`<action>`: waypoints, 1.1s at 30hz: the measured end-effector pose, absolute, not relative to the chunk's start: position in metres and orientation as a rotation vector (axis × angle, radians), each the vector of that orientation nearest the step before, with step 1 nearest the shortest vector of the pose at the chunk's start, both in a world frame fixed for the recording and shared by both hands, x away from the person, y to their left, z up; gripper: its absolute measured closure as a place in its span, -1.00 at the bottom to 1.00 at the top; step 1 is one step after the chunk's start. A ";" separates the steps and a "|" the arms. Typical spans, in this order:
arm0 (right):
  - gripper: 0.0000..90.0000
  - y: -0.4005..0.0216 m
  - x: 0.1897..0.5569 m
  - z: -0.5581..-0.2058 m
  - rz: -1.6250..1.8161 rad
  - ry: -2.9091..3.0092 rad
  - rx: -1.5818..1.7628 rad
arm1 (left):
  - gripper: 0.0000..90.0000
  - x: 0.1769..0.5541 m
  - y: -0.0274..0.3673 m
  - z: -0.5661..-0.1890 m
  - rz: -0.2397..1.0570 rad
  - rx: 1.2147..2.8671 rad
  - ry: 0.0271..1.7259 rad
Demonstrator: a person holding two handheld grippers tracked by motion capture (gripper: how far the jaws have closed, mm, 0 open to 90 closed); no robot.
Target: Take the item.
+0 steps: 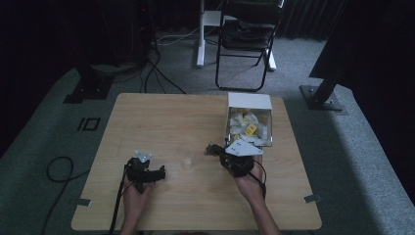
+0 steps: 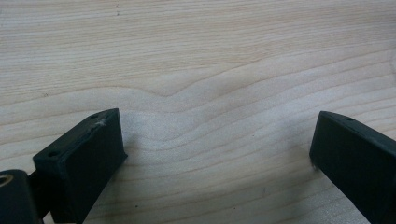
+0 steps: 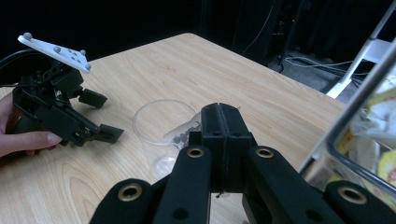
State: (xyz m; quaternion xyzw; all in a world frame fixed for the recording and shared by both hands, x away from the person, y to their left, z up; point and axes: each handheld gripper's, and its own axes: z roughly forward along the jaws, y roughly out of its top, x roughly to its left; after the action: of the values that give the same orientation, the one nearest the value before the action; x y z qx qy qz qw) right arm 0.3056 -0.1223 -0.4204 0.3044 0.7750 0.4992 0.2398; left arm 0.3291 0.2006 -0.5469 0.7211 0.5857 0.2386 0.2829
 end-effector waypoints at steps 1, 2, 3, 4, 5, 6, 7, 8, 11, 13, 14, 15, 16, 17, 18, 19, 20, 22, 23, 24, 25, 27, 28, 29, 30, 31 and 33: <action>1.00 -0.121 0.306 -0.420 1.365 2.125 0.832 | -0.92 0.329 0.201 -0.547 0.639 1.931 1.568; 1.00 -0.120 0.307 -0.420 1.367 2.125 0.835 | -0.92 0.329 0.201 -0.547 0.639 1.931 1.568; 1.00 -0.119 0.307 -0.420 1.369 2.126 0.832 | -0.92 0.329 0.201 -0.547 0.639 1.930 1.568; 1.00 -0.117 0.307 -0.420 1.369 2.127 0.836 | -0.92 0.329 0.201 -0.547 0.639 1.930 1.568; 1.00 -0.116 0.308 -0.420 1.370 2.128 0.832 | -0.92 0.329 0.201 -0.547 0.639 1.930 1.568; 1.00 -0.115 0.308 -0.419 1.372 2.129 0.834 | -0.92 0.329 0.200 -0.547 0.639 1.930 1.568; 1.00 -0.114 0.308 -0.419 1.372 2.130 0.830 | -0.92 0.329 0.200 -0.547 0.639 1.929 1.569; 1.00 -0.113 0.308 -0.419 1.373 2.131 0.827 | -0.92 0.329 0.200 -0.547 0.639 1.929 1.568; 1.00 -0.111 0.310 -0.419 1.375 2.134 0.822 | -0.92 0.329 0.200 -0.547 0.639 1.929 1.568; 1.00 -0.109 0.310 -0.419 1.374 2.137 0.822 | -0.92 0.329 0.200 -0.547 0.639 1.928 1.569; 1.00 -0.108 0.311 -0.419 1.376 2.140 0.822 | -0.92 0.329 0.200 -0.547 0.639 1.928 1.569; 1.00 -0.108 0.311 -0.419 1.377 2.141 0.822 | -0.92 0.329 0.200 -0.547 0.639 1.927 1.569; 1.00 -0.107 0.311 -0.419 1.377 2.142 0.821 | -0.92 0.329 0.200 -0.547 0.639 1.926 1.569; 1.00 -0.106 0.312 -0.419 1.378 2.142 0.819 | -0.92 0.329 0.200 -0.547 0.639 1.925 1.569; 1.00 -0.105 0.312 -0.419 1.378 2.144 0.820 | -0.92 0.329 0.200 -0.547 0.639 1.925 1.569; 1.00 -0.104 0.312 -0.419 1.378 2.146 0.816 | -0.92 0.329 0.200 -0.547 0.639 1.925 1.569; 1.00 -0.103 0.313 -0.419 1.381 2.146 0.818 | -0.92 0.329 0.200 -0.547 0.639 1.925 1.569; 1.00 -0.100 0.313 -0.419 1.381 2.150 0.817 | -0.92 0.329 0.200 -0.547 0.640 1.925 1.569; 1.00 -0.099 0.314 -0.419 1.382 2.151 0.810 | -0.92 0.329 0.200 -0.547 0.639 1.927 1.569; 1.00 -0.096 0.314 -0.419 1.386 2.155 0.811 | -0.92 0.329 0.200 -0.547 0.639 1.927 1.569; 1.00 -0.094 0.315 -0.419 1.385 2.156 0.809 | -0.92 0.329 0.200 -0.547 0.639 1.927 1.569; 1.00 -0.090 0.316 -0.419 1.388 2.158 0.809 | -0.92 0.329 0.200 -0.547 0.639 1.927 1.569; 1.00 -0.088 0.318 -0.419 1.389 2.161 0.806 | -0.92 0.329 0.200 -0.547 0.639 1.928 1.569; 1.00 -0.086 0.319 -0.419 1.391 2.163 0.804 | -0.92 0.329 0.200 -0.547 0.639 1.927 1.569; 1.00 -0.083 0.320 -0.419 1.393 2.167 0.801 | -0.92 0.329 0.200 -0.547 0.639 1.927 1.569; 1.00 -0.081 0.321 -0.419 1.390 2.172 0.795 | -0.92 0.329 0.200 -0.547 0.639 1.928 1.569; 1.00 -0.075 0.323 -0.419 1.387 2.179 0.783 | -0.92 0.329 0.200 -0.547 0.640 1.929 1.568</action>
State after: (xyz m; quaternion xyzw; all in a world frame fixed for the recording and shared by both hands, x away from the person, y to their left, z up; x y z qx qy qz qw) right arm 0.3230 -0.0748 -0.4186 0.2830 0.7876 0.5015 0.2193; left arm 0.3293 0.2005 -0.5469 0.7206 0.5859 0.2391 0.2834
